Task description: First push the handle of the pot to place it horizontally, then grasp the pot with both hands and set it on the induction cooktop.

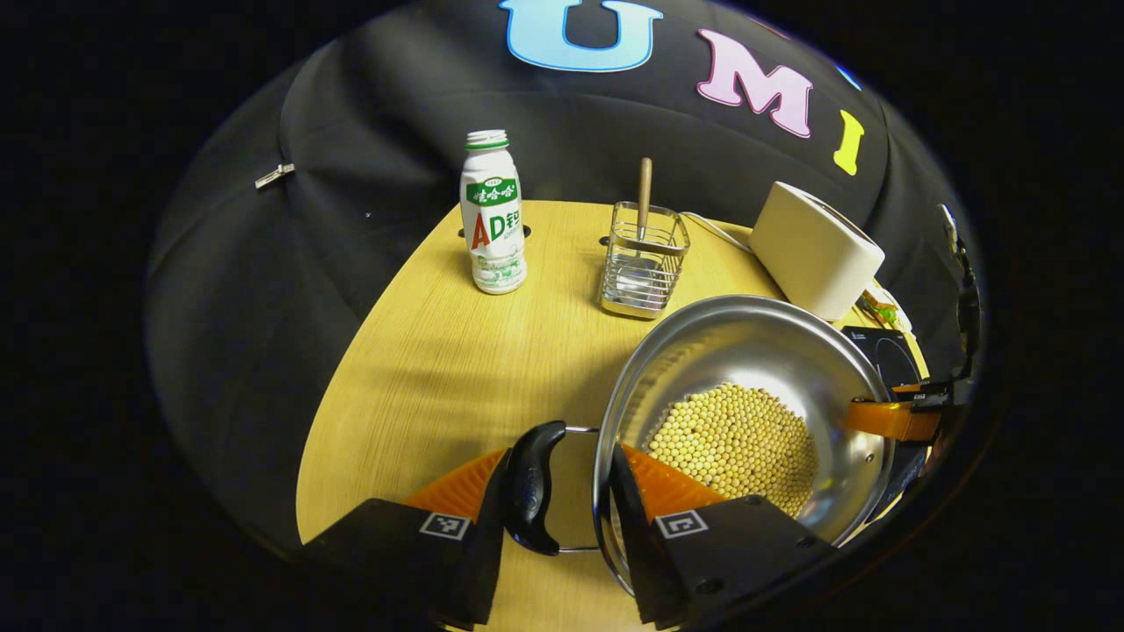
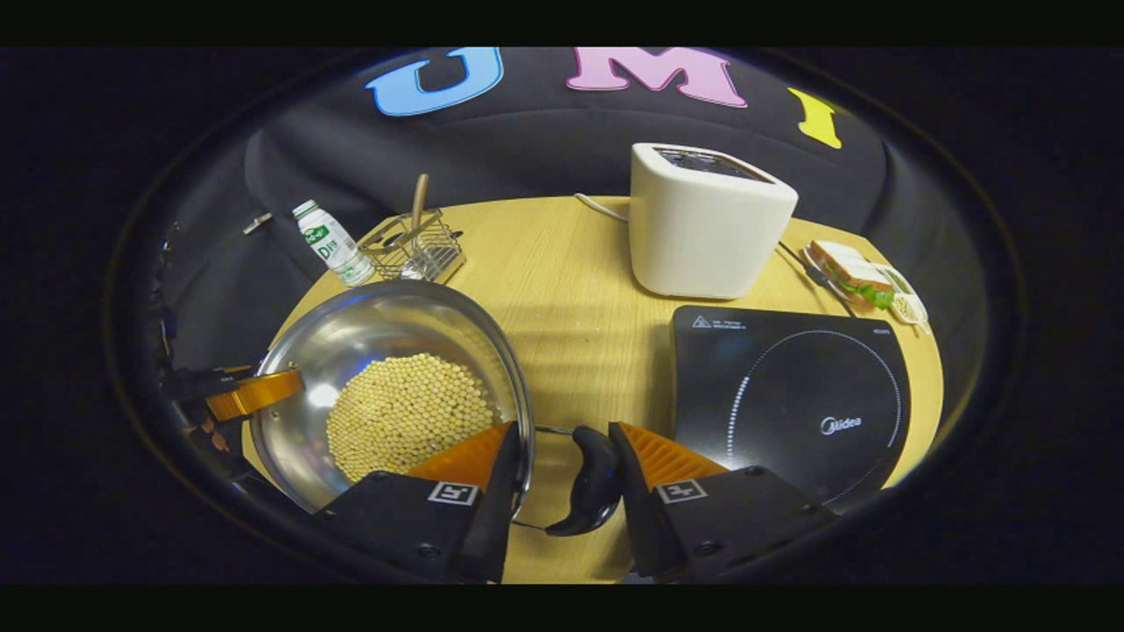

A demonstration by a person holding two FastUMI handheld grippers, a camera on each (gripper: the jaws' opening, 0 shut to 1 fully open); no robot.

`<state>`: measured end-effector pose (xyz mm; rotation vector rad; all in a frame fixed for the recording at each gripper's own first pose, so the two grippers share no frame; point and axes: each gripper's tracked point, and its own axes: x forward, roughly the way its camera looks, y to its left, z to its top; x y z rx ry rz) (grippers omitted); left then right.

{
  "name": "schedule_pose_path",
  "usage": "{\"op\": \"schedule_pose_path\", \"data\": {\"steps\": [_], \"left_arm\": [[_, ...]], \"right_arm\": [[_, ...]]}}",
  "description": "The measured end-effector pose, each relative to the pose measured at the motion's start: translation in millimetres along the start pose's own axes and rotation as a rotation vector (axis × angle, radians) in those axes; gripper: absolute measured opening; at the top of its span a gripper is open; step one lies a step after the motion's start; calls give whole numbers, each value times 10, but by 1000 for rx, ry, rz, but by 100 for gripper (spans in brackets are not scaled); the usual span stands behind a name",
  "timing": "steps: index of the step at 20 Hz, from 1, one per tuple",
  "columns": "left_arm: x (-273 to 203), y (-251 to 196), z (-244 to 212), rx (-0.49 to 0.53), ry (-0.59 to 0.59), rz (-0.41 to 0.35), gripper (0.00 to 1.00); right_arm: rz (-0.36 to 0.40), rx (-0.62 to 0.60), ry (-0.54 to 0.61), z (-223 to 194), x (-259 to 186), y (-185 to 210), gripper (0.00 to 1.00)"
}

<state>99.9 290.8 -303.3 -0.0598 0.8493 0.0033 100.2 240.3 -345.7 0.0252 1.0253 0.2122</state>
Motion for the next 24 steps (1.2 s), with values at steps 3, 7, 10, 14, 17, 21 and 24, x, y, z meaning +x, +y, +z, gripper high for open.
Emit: {"op": "schedule_pose_path", "data": {"steps": [3, 7, 10, 14, 17, 21, 24], "left_arm": [[-152, -140, 50, 6, 5, 1, 61], [-392, -496, 101, -1, 17, -11, 61], [-506, -838, 83, 5, 35, -36, 61], [-517, -1309, 142, 9, 54, -67, 61], [-495, -1651, 289, 39, 42, -93, 61], [-475, -2050, 413, 69, 33, -114, 60], [-442, -2305, 465, 65, 37, -128, 60]], "right_arm": [[10, -13, -6, 72, -214, -119, 58], [-4, -25, -19, 133, -502, -419, 58], [-20, -21, 1, 70, -688, -729, 58], [-49, -12, 2, 99, -852, -1174, 58], [-66, 9, -12, 177, -942, -1492, 58], [-79, 18, -22, 258, -1009, -1876, 58], [-88, 20, -25, 275, -1020, -2142, 58]]}}
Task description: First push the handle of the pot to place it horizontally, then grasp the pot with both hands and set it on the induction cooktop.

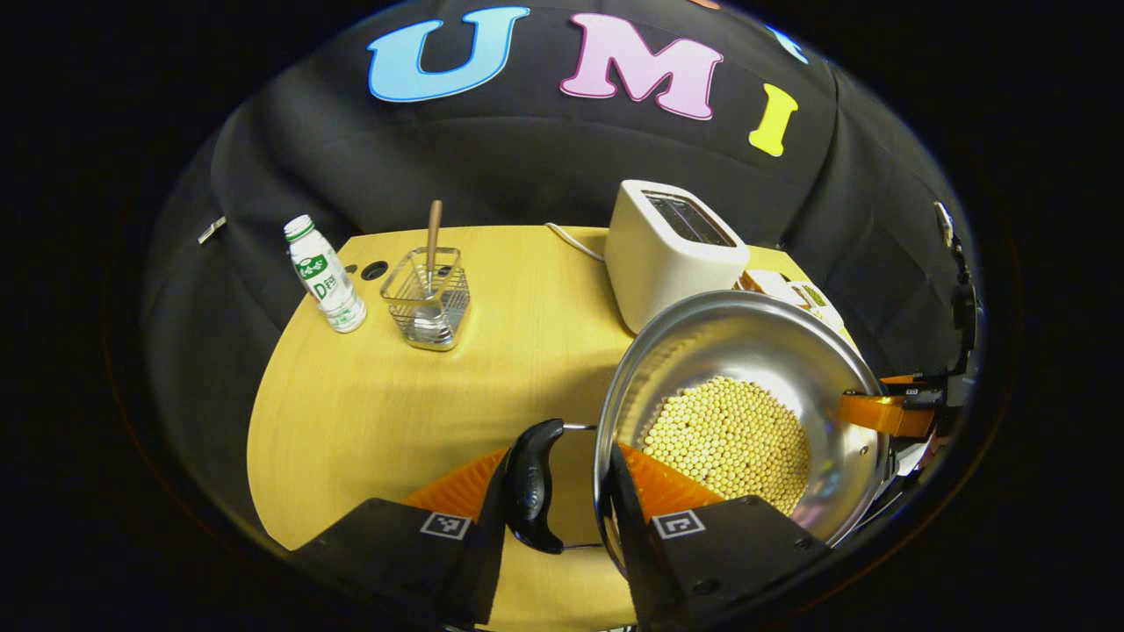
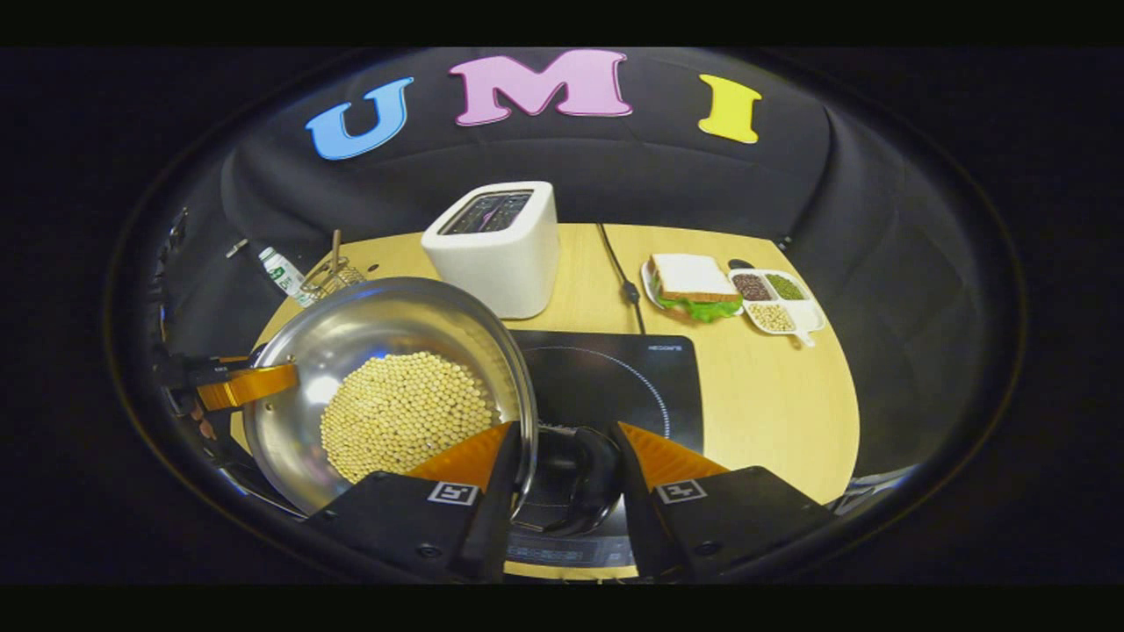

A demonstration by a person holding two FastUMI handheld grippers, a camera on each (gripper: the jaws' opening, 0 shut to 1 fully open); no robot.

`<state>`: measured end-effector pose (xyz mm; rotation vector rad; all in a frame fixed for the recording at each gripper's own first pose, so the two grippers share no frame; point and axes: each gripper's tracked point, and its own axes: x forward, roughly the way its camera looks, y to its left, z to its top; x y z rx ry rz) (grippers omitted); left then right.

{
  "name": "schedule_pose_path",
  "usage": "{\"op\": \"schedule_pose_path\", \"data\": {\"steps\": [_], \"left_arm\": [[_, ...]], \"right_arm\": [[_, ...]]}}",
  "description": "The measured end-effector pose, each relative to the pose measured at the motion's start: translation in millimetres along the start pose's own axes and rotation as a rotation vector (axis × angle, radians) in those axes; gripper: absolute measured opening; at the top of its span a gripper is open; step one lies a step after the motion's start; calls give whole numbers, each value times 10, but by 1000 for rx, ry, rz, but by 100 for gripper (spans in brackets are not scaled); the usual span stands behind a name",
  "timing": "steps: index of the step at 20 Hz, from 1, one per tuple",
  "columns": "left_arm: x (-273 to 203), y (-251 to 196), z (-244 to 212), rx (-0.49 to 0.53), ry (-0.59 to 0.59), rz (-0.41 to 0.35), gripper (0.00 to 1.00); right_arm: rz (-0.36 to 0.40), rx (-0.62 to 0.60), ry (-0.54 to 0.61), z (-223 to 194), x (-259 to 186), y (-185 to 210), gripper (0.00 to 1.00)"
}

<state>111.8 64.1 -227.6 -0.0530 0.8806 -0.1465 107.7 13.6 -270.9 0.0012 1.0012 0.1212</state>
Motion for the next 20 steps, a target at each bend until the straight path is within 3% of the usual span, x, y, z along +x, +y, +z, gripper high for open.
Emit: {"op": "schedule_pose_path", "data": {"steps": [12, 20], "left_arm": [[364, -782, 47, 16, 24, 0, 60], [557, -987, -8, 12, 26, 3, 59]], "right_arm": [[-3, 3, 30, 1, 211, -833, 58], [-6, 7, 38, -73, 343, -1075, 58]]}}
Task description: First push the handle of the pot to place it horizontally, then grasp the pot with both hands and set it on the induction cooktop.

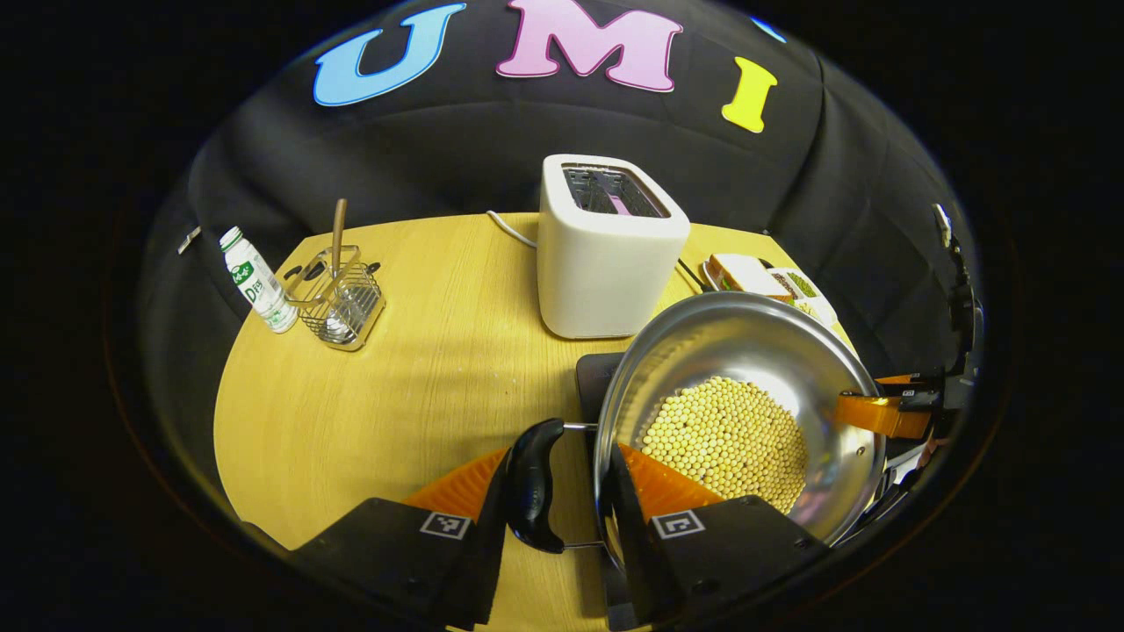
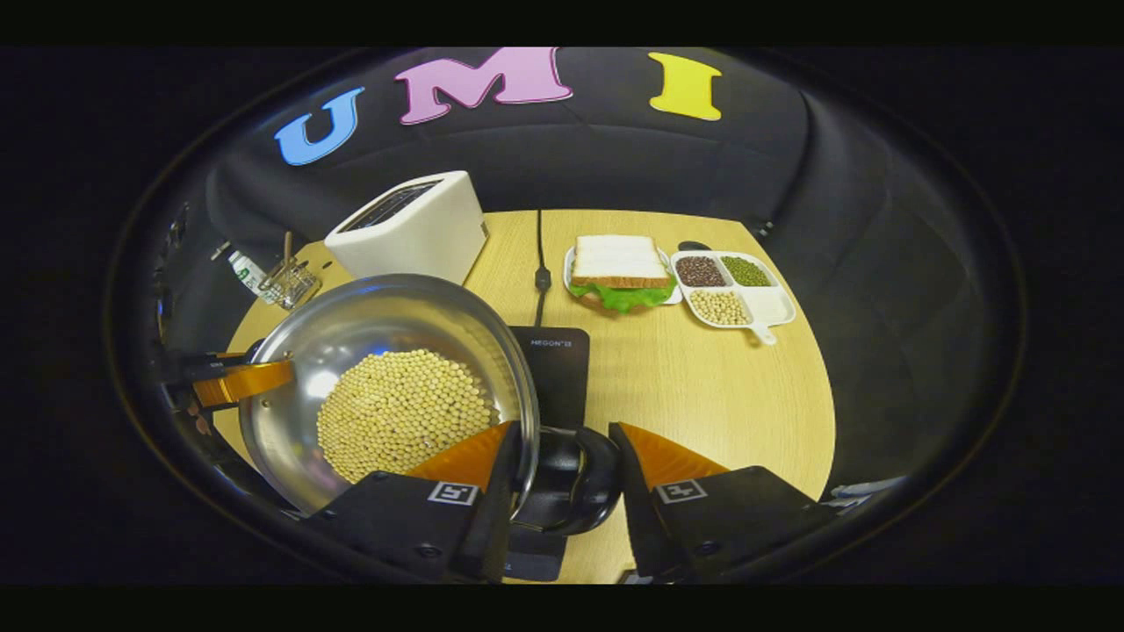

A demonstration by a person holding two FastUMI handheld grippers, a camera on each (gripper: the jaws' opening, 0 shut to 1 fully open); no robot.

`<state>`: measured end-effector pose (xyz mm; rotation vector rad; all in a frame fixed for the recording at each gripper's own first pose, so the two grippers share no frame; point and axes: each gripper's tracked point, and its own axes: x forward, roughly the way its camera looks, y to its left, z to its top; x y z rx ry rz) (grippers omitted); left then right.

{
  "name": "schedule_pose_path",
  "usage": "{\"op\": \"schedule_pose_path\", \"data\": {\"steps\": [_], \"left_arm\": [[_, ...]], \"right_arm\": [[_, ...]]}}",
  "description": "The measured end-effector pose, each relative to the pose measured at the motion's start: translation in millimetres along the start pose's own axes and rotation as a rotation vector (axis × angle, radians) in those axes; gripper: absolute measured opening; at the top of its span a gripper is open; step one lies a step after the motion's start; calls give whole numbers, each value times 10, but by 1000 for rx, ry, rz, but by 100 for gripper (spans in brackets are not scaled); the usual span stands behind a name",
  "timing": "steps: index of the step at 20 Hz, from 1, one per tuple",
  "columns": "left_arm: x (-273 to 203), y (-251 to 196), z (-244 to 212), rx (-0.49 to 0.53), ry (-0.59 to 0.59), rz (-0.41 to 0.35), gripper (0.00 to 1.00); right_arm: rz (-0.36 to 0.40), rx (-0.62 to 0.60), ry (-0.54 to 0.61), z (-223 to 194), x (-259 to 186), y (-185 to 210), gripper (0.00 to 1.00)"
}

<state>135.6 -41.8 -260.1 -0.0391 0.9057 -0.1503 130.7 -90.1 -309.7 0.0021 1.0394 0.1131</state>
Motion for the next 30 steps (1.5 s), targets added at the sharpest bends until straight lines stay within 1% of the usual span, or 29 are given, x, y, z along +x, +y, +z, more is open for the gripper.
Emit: {"op": "schedule_pose_path", "data": {"steps": [2, 3, 4, 6, 7, 11, 17, 19, 21, 22, 23, 24, 25, 26, 27, 28, 29, 30], "left_arm": [[12, -15, 5, 1, 0, 1, 61], [31, -19, 4, 1, 3, -1, 61], [39, -27, -1, -3, 5, -5, 59], [63, -33, 1, -9, 3, -12, 60], [62, -48, 3, -9, 0, -15, 59], [89, -67, 10, -1, -8, -29, 60], [95, -64, 19, 9, -11, -34, 60], [92, -66, 19, 9, -11, -32, 60], [96, -63, 22, 8, -13, -31, 63], [96, -64, 24, 7, -13, -31, 62], [88, -64, 25, 6, -13, -29, 63], [80, -58, 39, 7, -21, -25, 65], [73, -39, 64, 10, -37, -13, 66], [58, -29, 103, 15, -57, -6, 73], [15, -14, 130, 19, -74, 2, 79], [-29, 9, 144, 22, -84, 17, 89], [-84, 40, 148, 24, -91, 29, 93], [-132, 48, 154, 22, -101, 36, 96]], "right_arm": [[-1, 2, 2, -11, 23, -13, 58], [-2, 1, 3, -14, 29, -19, 58], [-4, 0, 2, -17, 32, -27, 58], [-9, 1, -2, -15, 31, -45, 58], [-13, 1, -3, -12, 32, -57, 58], [-22, 10, -4, -42, 27, -77, 58], [-20, 35, -4, -60, 34, -84, 58], [-22, 39, -5, -64, 42, -87, 59], [-31, 35, -13, -55, 44, -93, 61], [-45, 25, -18, -51, 37, -119, 60], [-54, 12, -16, -73, 33, -125, 66], [-58, 4, -13, -92, 45, -125, 74], [-52, 8, -17, -90, 38, -106, 75], [-52, 19, -29, -69, 18, -101, 86], [-52, 32, -42, -43, -4, -111, 93], [-54, 45, -52, -32, -32, -113, 96], [-54, 57, -64, -10, -72, -110, 99], [-59, 64, -84, 24, -118, -115, 99]]}}
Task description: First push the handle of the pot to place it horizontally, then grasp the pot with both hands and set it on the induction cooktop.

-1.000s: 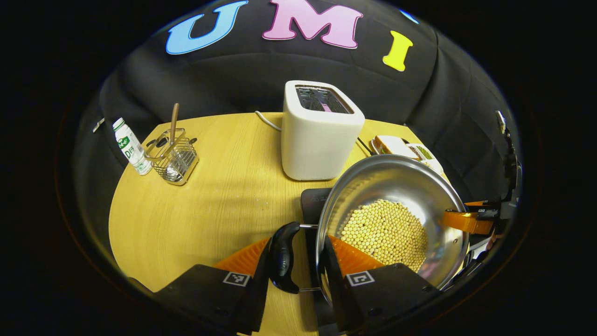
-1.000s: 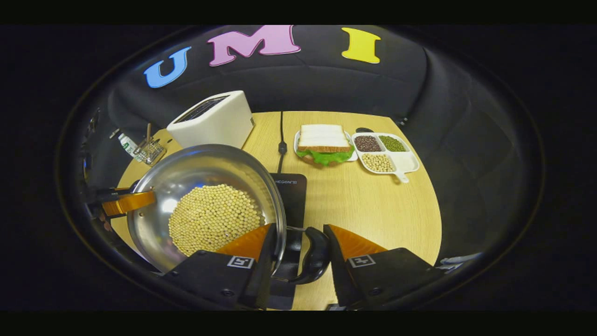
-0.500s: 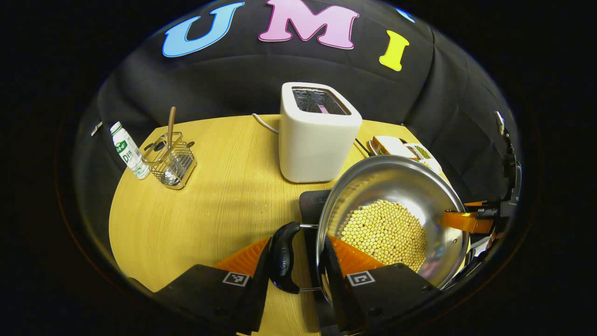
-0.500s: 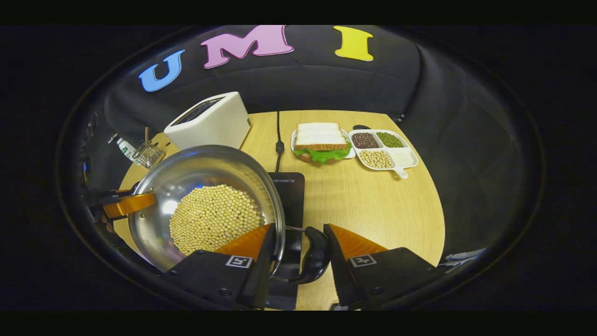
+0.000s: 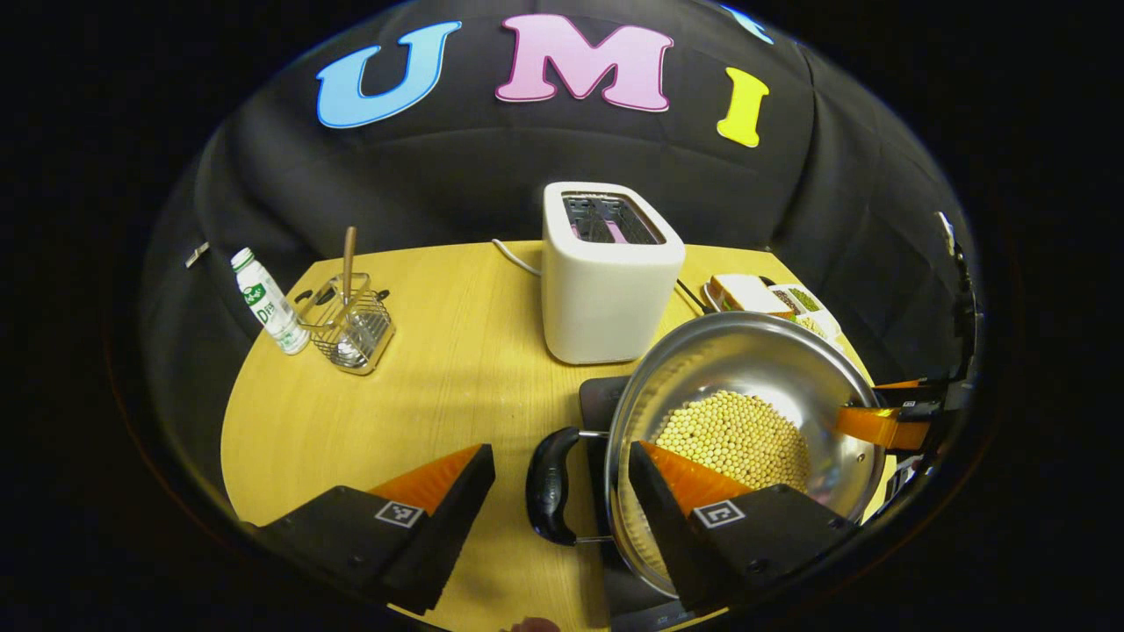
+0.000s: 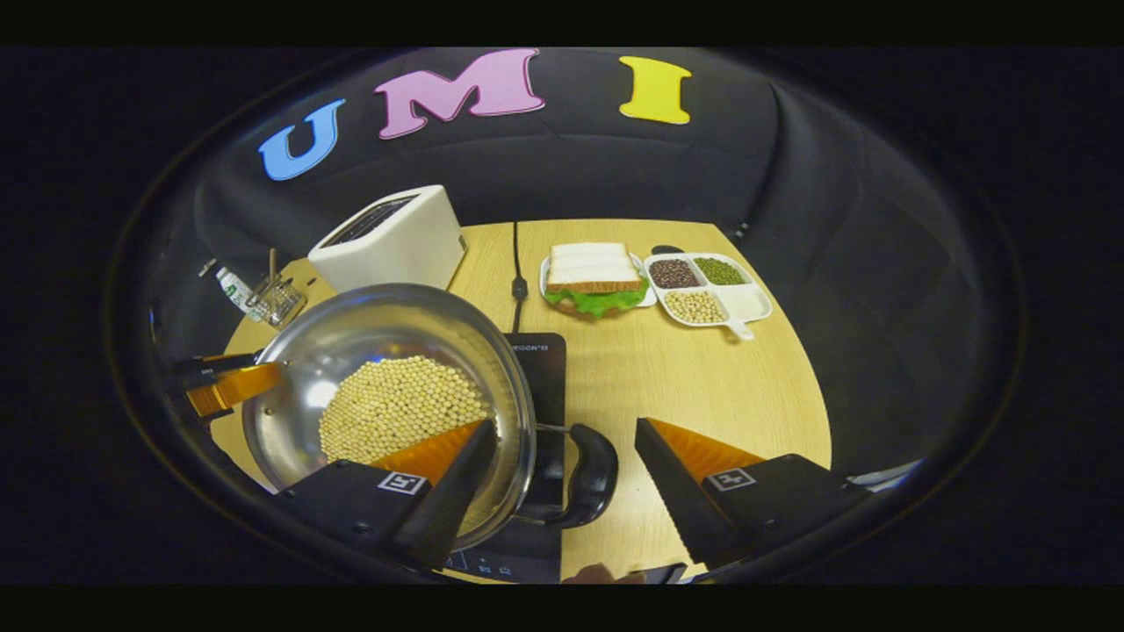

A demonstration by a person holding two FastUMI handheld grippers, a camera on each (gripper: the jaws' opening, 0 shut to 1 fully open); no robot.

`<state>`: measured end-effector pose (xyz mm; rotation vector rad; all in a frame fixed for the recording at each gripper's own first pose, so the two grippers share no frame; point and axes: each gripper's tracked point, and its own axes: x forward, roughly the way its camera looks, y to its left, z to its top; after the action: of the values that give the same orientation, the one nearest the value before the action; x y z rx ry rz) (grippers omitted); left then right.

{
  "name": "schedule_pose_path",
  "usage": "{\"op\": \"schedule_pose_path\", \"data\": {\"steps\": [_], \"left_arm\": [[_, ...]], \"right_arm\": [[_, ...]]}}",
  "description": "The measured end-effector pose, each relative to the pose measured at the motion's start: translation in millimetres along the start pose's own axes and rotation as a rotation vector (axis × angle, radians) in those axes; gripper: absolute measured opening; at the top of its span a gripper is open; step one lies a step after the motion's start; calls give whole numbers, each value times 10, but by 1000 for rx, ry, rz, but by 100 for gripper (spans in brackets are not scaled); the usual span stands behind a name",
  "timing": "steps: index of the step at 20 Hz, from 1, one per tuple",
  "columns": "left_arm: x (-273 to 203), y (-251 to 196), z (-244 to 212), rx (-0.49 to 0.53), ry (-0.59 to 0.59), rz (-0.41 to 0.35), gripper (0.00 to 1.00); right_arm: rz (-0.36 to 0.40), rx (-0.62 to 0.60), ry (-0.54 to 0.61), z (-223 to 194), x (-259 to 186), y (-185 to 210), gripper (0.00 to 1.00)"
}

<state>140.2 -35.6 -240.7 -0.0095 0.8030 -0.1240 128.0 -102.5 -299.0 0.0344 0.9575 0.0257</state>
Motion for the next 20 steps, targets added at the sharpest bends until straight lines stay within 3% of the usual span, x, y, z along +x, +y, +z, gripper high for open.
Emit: {"op": "schedule_pose_path", "data": {"steps": [9, 15, 20], "left_arm": [[-644, -9, 311, 7, -168, -9, 96], [-1203, -137, 690, 8, -313, -75, 96], [-1714, -85, 968, 42, -456, -64, 95]], "right_arm": [[-27, 56, -234, 390, -741, 19, 99], [-34, 2, -403, 733, -1379, 189, 99], [-20, 1, -517, 881, -1863, 398, 98]]}}
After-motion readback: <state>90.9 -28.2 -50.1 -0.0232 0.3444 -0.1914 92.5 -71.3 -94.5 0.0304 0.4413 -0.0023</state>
